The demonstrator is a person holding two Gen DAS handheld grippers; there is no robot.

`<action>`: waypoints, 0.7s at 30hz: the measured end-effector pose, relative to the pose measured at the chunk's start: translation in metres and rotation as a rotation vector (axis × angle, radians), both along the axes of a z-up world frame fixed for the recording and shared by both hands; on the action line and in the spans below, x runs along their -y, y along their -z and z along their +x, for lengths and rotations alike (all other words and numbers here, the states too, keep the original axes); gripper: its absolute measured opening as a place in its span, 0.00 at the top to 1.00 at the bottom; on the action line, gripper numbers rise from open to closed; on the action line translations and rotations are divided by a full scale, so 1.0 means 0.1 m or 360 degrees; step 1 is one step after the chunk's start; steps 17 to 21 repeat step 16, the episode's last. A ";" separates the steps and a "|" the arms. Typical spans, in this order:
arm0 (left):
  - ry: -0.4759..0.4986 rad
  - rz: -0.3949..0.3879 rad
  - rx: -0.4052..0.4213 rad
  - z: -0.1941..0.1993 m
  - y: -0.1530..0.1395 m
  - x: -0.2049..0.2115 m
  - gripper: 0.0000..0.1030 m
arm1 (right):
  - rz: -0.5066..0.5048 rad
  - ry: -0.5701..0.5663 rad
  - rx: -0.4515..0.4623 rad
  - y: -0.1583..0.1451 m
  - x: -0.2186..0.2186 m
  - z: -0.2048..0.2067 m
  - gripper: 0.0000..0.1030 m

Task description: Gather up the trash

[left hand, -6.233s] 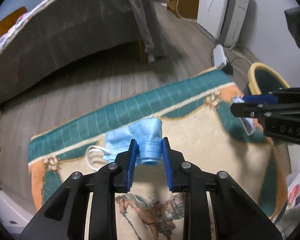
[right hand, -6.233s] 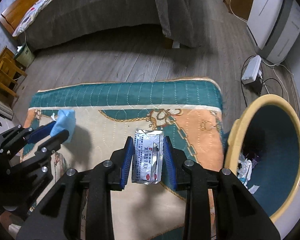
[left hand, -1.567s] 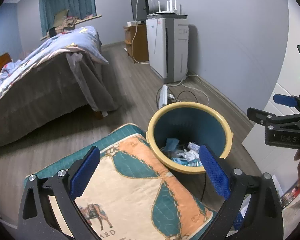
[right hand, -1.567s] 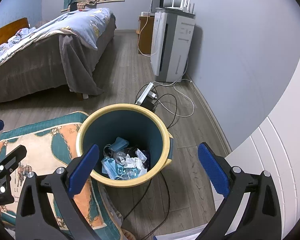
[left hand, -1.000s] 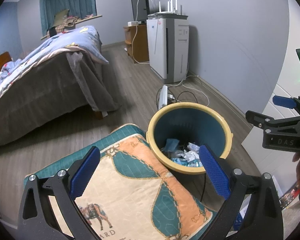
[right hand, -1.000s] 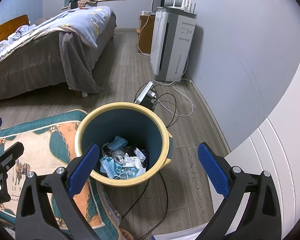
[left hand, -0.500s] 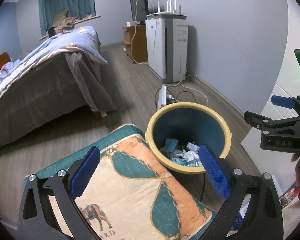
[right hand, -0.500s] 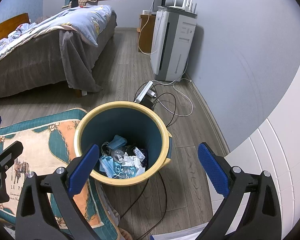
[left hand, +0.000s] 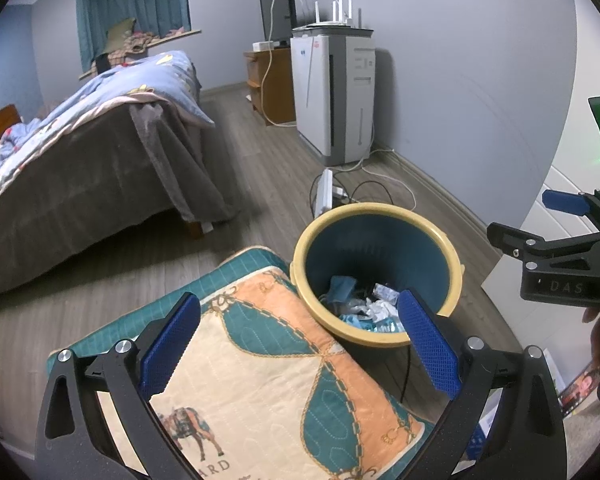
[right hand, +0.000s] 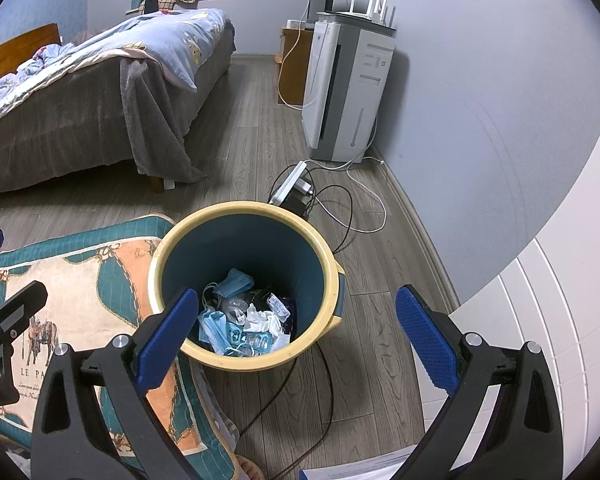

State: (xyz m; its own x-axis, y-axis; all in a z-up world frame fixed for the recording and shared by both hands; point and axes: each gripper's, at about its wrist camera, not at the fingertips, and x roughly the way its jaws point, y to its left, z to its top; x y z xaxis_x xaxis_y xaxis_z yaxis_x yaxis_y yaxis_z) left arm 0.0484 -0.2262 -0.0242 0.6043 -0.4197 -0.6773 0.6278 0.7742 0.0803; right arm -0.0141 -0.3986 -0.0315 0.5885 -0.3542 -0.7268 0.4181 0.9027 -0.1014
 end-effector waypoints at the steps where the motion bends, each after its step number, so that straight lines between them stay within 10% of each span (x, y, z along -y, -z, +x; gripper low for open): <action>1: 0.0000 0.0001 0.0002 0.00 0.00 0.00 0.05 | 0.0001 -0.0001 -0.0002 0.00 0.00 0.00 0.06; 21: -0.0042 0.0040 -0.0008 0.01 -0.03 -0.13 0.05 | 0.0289 0.0234 -0.0073 0.13 0.08 0.08 0.06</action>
